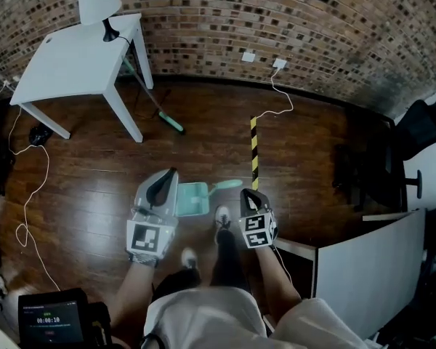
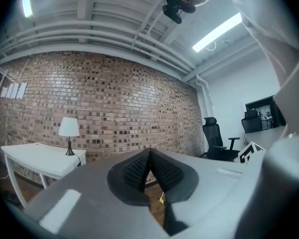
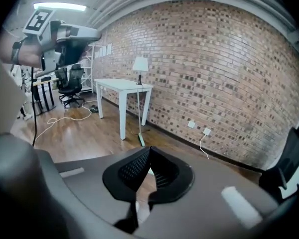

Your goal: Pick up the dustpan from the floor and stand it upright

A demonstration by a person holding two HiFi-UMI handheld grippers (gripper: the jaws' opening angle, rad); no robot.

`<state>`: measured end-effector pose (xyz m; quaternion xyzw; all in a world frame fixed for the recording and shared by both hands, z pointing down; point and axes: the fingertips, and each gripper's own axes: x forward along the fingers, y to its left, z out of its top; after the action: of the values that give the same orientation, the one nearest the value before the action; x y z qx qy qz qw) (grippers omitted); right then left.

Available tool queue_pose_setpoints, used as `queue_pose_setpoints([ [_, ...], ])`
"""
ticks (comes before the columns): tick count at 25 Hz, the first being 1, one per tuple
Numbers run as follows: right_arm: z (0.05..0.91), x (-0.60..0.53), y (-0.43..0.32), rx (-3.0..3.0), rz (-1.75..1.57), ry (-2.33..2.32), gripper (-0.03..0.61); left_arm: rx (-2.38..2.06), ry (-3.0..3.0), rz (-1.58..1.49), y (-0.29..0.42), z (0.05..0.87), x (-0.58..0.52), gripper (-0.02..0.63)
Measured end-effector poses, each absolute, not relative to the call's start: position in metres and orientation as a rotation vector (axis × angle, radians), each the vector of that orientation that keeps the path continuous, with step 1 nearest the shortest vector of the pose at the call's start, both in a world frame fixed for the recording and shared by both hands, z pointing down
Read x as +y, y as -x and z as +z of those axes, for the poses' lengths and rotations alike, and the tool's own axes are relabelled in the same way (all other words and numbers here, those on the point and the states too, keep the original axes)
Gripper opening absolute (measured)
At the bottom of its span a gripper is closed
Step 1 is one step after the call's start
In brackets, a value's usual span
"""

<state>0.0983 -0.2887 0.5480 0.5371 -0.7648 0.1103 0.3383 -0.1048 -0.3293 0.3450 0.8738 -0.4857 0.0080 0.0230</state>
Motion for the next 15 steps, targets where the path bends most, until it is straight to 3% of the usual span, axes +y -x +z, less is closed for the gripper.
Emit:
queue_pose_setpoints([
  [15, 0.325, -0.210, -0.118, -2.314, 0.136, -1.744, 0.012, -1.464, -2.811, -0.083, 0.101, 0.260, -0.239, 0.002],
])
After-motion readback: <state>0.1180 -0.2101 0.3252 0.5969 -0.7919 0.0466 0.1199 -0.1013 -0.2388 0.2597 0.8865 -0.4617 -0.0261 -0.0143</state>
